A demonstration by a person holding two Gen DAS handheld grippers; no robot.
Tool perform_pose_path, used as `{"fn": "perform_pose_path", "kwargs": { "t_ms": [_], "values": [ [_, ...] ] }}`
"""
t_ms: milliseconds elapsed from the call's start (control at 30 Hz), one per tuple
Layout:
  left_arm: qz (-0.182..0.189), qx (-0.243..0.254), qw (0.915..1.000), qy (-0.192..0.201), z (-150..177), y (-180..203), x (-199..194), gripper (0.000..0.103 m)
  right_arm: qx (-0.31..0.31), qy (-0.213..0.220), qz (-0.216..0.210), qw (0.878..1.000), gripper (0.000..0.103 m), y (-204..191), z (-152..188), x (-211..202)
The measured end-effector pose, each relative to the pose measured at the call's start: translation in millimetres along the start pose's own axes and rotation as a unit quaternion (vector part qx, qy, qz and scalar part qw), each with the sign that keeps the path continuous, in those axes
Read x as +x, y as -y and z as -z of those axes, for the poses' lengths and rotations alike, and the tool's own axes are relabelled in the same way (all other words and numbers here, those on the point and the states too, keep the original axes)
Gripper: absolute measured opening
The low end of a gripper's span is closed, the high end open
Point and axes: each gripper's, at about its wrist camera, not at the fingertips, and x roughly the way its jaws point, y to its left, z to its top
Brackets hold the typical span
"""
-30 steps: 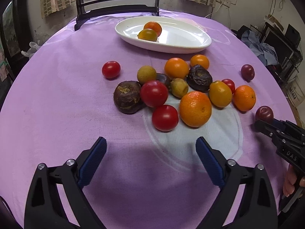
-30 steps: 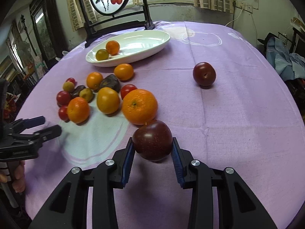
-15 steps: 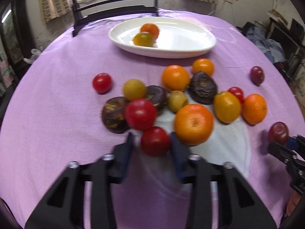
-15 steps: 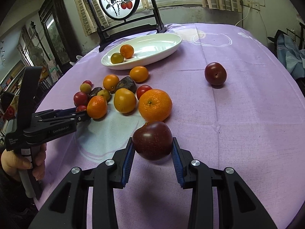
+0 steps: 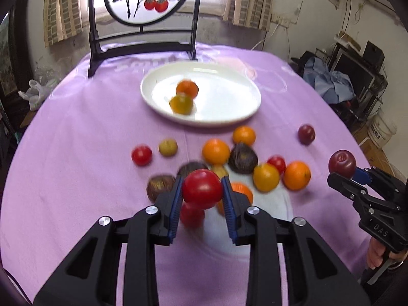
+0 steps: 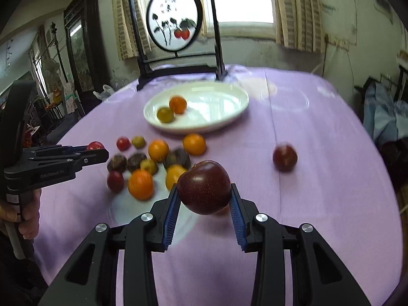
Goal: Organize fruits
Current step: 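Carry both fruits over the white plate and open both tools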
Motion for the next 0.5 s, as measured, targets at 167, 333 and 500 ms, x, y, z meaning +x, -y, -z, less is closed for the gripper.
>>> {"fn": "perform_pose_path", "kwargs": {
  "t_ms": [167,333,500],
  "values": [
    [-0.016,-0.002,0.9993,0.035,-52,-7,4,0.029,-0.044,0.031,0.005,0.999,0.039,-23,-45,15],
    [-0.042,-0.015,0.9983,0.039,-97,-21,42,0.029,-0.054,0.01,0.013,0.998,0.039,-31,-81,63],
    [-0.059,-0.014,0.9982,0.005,-120,-31,96,0.029,-0.052,-0.031,0.024,0.998,0.039,-28,-98,115]
  ]
}}
